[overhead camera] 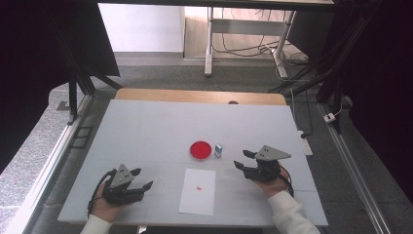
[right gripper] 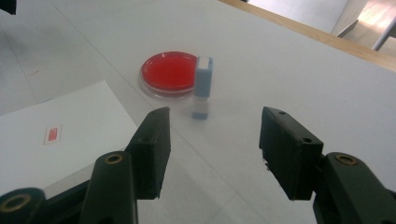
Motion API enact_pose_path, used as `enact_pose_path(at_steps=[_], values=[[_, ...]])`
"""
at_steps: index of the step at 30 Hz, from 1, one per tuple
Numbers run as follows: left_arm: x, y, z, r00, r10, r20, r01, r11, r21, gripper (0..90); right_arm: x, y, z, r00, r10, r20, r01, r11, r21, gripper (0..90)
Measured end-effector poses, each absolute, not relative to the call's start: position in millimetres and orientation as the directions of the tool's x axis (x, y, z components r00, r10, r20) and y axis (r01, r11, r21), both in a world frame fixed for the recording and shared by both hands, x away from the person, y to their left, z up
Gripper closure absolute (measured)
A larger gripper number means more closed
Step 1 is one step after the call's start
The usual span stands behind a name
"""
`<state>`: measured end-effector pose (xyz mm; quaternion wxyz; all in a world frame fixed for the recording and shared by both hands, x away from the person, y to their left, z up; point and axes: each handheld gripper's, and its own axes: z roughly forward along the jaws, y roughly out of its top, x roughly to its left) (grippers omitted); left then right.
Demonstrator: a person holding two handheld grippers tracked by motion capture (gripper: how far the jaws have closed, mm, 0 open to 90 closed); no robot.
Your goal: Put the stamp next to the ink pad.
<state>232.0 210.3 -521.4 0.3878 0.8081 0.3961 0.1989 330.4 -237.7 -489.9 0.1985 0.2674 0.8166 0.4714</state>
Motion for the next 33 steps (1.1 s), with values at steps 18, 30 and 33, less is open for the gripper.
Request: enact_pose_path(at_steps=[18, 30, 33], values=[[233, 210, -522, 0.610, 0.792, 0.020, 0.486, -0.394, 0.780, 35.1, 285, -300, -506, -0.752, 0.651, -0.103, 0.253, 0.430, 0.867, 42.7], [233, 210, -523, 0.606, 0.795, 0.019, 0.490, -0.393, 0.778, 35.2, 288, -306, -509, -0.752, 0.651, -0.104, 0.252, 0.430, 0.867, 42.8], [233, 210, -523, 0.607, 0.794, 0.021, 0.491, -0.396, 0.776, 35.1, 287, -305, -508, -0.758, 0.644, -0.101, 0.247, 0.426, 0.870, 42.8]])
